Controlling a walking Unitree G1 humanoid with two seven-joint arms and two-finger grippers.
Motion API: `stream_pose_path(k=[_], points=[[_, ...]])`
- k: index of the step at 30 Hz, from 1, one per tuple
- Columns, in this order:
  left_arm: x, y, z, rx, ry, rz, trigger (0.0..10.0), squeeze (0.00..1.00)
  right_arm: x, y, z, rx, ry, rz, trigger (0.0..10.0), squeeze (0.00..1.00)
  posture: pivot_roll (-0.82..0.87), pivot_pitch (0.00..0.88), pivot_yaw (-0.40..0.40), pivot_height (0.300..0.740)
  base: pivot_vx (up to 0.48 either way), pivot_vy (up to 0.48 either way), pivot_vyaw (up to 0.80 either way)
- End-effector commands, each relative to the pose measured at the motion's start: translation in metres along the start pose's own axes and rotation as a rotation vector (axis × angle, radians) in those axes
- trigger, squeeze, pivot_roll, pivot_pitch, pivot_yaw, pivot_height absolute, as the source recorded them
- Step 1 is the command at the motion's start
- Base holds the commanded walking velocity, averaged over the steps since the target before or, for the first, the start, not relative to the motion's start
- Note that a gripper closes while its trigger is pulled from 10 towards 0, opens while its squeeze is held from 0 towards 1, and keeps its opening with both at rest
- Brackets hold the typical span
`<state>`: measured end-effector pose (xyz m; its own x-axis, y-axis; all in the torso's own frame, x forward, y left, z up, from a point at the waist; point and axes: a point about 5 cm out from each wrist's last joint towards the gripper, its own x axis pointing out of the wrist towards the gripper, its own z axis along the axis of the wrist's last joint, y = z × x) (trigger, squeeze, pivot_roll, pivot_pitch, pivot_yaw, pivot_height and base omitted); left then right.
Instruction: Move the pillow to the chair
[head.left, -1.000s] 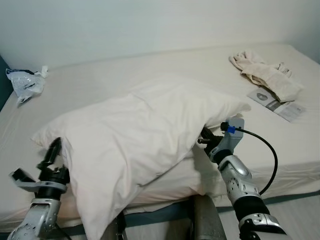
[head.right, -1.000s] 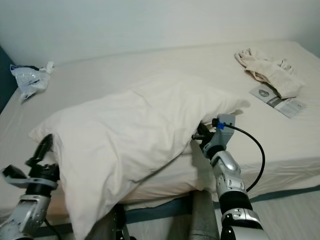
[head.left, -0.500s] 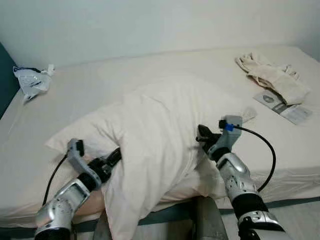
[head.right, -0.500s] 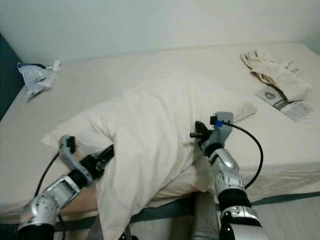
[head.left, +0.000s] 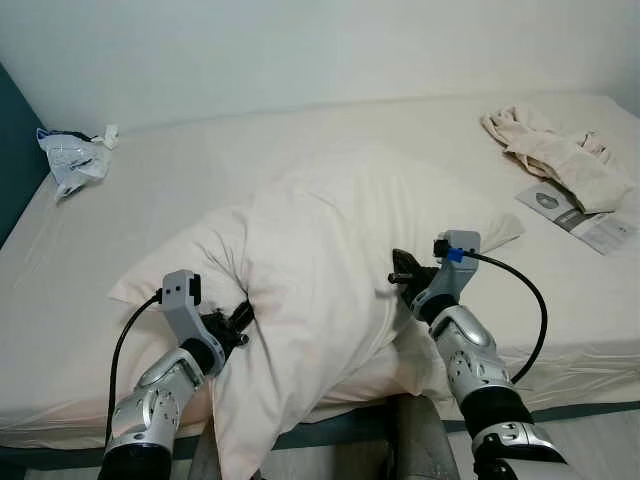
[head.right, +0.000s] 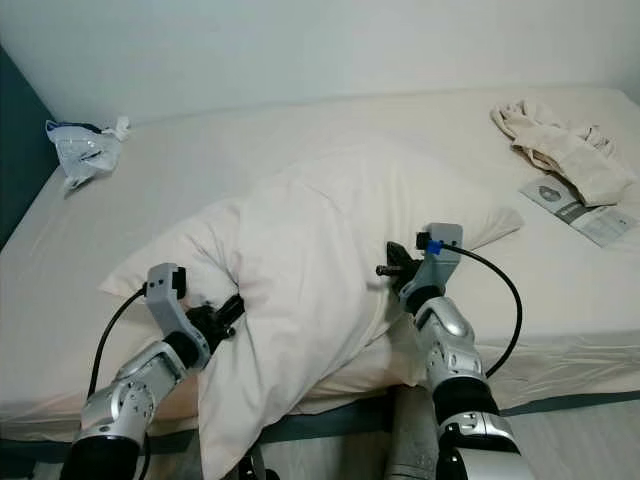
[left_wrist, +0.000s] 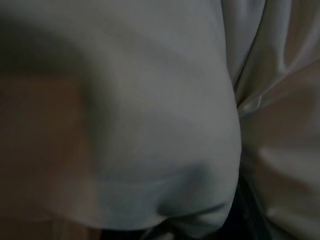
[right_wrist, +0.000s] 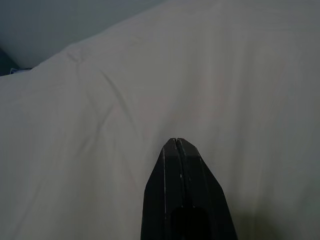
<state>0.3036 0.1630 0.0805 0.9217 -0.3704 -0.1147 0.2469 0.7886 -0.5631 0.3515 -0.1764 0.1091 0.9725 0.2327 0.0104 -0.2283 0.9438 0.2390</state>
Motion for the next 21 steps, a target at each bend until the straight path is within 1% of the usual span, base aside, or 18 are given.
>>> stream_pose_path(k=[1,2,5,7,8,11,13,14,15,16,17,18,19,20,21], points=[[0.005,0.0,0.006,-0.011,-0.009,-0.024,0.0,0.0,-0.002,0.002,-0.007,0.005,0.028,0.004,10.0,0.0,-0.06,0.163,0.043,0.587,0.0,0.0,0.0],[0.005,0.0,0.006,-0.011,-0.009,-0.024,0.0,0.0,-0.002,0.002,-0.007,0.005,0.028,0.004,10.0,0.0,-0.06,0.163,0.043,0.587,0.0,0.0,0.0],[0.009,0.005,0.016,-0.029,-0.057,0.011,0.0,0.0,-0.001,0.002,-0.007,0.006,0.027,0.005,10.0,0.0,-0.06,0.158,0.043,0.587,0.0,0.0,0.0],[0.01,0.005,0.02,-0.022,-0.066,0.012,0.0,0.0,-0.001,0.002,-0.007,0.007,0.026,0.005,10.0,0.0,-0.06,0.154,0.043,0.587,0.0,0.0,0.0],[0.013,0.001,0.023,-0.012,-0.075,-0.002,0.0,0.0,0.0,0.003,-0.006,0.01,0.022,0.005,10.0,0.0,-0.06,0.146,0.043,0.587,0.0,0.0,0.0],[0.016,-0.004,0.025,-0.018,-0.087,-0.013,0.0,0.0,0.001,0.005,-0.006,0.016,0.017,0.006,10.0,0.0,-0.06,0.136,0.045,0.587,0.0,0.0,0.0],[0.018,-0.009,0.029,-0.034,-0.118,-0.018,0.0,0.0,0.002,0.008,-0.005,0.023,0.009,0.012,10.0,0.0,-0.06,0.128,0.045,0.587,0.0,0.0,0.0],[0.02,-0.013,0.035,-0.041,-0.149,-0.034,0.0,0.0,0.002,0.01,-0.005,0.024,0.005,0.017,10.0,0.0,-0.06,0.117,0.044,0.587,0.0,0.0,0.0],[0.02,-0.013,0.035,-0.041,-0.149,-0.034,0.0,0.0,0.002,0.01,-0.005,0.024,0.005,0.017,10.0,0.0,-0.06,0.117,0.044,0.587,0.0,0.0,0.0],[0.023,-0.02,0.044,-0.044,-0.196,-0.054,0.0,0.0,0.003,0.013,-0.004,0.025,-0.002,0.024,10.0,0.0,-0.06,0.11,0.042,0.587,0.0,0.0,0.0],[0.025,-0.026,0.065,-0.051,-0.29,-0.057,0.0,0.0,0.005,0.015,-0.001,0.027,-0.016,0.031,10.0,0.0,-0.06,0.105,0.04,0.587,0.0,0.0,0.0],[0.026,-0.03,0.079,-0.06,-0.355,-0.057,0.0,0.0,0.006,0.017,0.001,0.028,-0.025,0.035,10.0,0.0,-0.06,0.103,0.039,0.587,0.0,0.0,0.0],[0.028,-0.031,0.095,-0.059,-0.397,-0.034,0.0,0.0,0.008,0.018,0.004,0.027,-0.036,0.037,10.0,0.0,-0.06,0.098,0.037,0.587,0.0,0.0,0.0],[0.028,-0.031,0.095,-0.059,-0.397,-0.034,0.0,0.0,0.008,0.018,0.004,0.027,-0.036,0.037,10.0,0.0,-0.06,0.098,0.037,0.587,0.0,0.0,0.0],[0.029,-0.031,0.12,-0.002,-0.454,-0.011,0.0,0.04,0.011,0.019,0.009,0.024,-0.053,0.04,10.0,0.0,-0.06,0.098,0.034,0.587,0.0,0.0,0.0]])
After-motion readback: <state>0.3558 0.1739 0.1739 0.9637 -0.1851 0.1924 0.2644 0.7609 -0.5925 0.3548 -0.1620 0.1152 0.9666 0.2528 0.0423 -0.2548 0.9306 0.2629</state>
